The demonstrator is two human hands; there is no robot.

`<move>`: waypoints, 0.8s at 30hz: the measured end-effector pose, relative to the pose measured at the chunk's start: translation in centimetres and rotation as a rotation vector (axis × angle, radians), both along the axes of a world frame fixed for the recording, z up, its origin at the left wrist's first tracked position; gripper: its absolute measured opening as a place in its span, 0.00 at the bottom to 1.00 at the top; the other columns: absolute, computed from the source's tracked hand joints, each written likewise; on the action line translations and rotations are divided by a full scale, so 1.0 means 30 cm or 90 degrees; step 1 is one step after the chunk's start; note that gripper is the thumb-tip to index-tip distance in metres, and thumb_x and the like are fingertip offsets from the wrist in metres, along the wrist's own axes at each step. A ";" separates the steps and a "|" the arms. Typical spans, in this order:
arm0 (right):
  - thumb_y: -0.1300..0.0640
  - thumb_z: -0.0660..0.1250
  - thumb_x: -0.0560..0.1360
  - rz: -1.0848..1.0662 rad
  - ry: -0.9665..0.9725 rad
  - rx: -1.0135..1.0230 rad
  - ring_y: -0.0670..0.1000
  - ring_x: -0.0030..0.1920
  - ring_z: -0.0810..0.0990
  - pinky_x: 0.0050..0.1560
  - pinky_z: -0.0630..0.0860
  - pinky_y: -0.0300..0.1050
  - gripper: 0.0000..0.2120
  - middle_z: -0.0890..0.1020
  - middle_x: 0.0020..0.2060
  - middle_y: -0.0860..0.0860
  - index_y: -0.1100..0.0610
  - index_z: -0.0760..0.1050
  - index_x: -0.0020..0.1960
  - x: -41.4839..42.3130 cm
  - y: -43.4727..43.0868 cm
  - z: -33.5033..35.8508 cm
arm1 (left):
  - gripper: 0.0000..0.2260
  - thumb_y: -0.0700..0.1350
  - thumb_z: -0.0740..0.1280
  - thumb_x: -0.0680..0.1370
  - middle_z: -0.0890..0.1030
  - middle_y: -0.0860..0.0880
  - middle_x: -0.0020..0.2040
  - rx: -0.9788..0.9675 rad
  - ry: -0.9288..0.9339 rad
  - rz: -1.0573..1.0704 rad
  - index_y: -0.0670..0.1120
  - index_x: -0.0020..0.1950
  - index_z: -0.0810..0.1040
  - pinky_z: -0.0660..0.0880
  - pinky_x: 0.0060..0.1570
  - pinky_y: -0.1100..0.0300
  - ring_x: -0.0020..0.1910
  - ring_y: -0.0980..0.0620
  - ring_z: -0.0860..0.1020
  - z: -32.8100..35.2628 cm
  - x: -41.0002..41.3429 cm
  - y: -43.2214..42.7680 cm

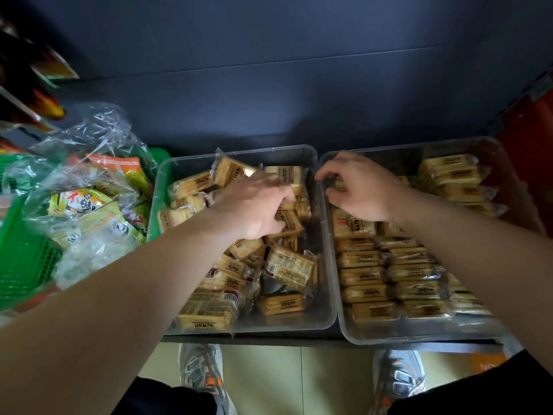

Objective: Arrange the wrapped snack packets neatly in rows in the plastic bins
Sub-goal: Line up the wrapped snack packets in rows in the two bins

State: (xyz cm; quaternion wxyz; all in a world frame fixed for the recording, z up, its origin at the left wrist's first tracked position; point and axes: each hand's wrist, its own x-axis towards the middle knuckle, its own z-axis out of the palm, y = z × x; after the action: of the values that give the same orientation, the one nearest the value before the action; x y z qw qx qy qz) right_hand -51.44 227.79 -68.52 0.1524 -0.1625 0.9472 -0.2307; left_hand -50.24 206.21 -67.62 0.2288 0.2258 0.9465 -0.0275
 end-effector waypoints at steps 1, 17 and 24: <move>0.54 0.67 0.80 -0.003 -0.005 -0.002 0.48 0.62 0.73 0.61 0.70 0.43 0.17 0.69 0.57 0.43 0.48 0.75 0.68 0.001 0.003 0.000 | 0.27 0.58 0.72 0.76 0.69 0.53 0.73 -0.017 -0.016 -0.005 0.57 0.73 0.69 0.65 0.71 0.46 0.73 0.47 0.65 -0.010 0.003 0.011; 0.49 0.68 0.79 0.038 0.031 0.023 0.50 0.70 0.67 0.71 0.66 0.49 0.25 0.69 0.68 0.47 0.48 0.67 0.75 0.031 -0.034 0.031 | 0.20 0.56 0.71 0.78 0.74 0.56 0.64 -0.002 -0.031 0.125 0.56 0.68 0.73 0.77 0.49 0.58 0.51 0.55 0.77 0.015 0.013 -0.049; 0.41 0.74 0.73 0.147 -0.039 0.125 0.57 0.77 0.63 0.73 0.64 0.54 0.48 0.61 0.78 0.52 0.51 0.50 0.82 -0.057 -0.253 0.005 | 0.30 0.66 0.74 0.70 0.64 0.52 0.73 -0.067 -0.023 0.178 0.60 0.69 0.70 0.62 0.73 0.43 0.73 0.46 0.60 0.074 0.051 -0.254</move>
State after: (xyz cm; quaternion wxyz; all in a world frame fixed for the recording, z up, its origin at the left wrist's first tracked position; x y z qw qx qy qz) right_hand -53.15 220.19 -68.37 0.2222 -0.2476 0.9351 -0.1225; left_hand -48.71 198.57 -65.39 0.2590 0.0795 0.9617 -0.0411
